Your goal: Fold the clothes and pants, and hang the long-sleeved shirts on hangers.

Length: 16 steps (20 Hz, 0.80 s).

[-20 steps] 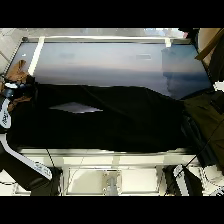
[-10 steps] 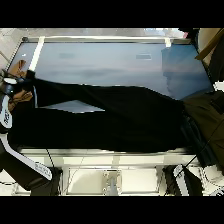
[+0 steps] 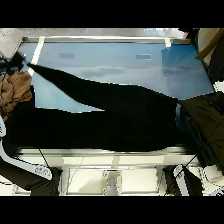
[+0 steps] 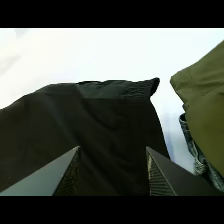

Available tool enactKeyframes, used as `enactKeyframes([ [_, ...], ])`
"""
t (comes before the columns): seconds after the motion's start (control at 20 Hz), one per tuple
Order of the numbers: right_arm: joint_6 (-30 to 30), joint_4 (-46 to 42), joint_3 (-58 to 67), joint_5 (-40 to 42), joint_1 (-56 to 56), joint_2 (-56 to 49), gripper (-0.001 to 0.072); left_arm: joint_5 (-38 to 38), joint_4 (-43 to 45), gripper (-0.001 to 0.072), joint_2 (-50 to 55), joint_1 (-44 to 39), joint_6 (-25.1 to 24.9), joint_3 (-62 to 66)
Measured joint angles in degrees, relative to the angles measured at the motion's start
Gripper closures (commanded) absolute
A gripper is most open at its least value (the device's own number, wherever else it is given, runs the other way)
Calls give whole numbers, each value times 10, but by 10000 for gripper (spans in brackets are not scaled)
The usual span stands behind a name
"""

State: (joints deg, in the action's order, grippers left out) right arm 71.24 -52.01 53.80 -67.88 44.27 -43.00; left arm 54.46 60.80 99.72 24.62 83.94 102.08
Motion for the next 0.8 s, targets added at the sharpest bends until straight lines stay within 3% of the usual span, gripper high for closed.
enactKeyframes([
  [0.15,0,-4,0,0,0,0,259,63,134,701,-5,3,39,-56],
  [0.35,0,-6,0,-1,0,0,259,64,216,700,-8,11,99,-115],
  [0.4,0,-7,0,-2,0,0,259,57,230,637,-9,14,117,-123],
  [0.5,0,-7,0,-2,0,0,257,44,243,81,-9,19,153,-131],
  [0.55,-1,-7,0,-2,0,0,257,40,244,23,-11,22,166,-133],
  [0.8,-14,-40,12,-12,11,2,256,42,242,31,-73,42,196,-140],
])
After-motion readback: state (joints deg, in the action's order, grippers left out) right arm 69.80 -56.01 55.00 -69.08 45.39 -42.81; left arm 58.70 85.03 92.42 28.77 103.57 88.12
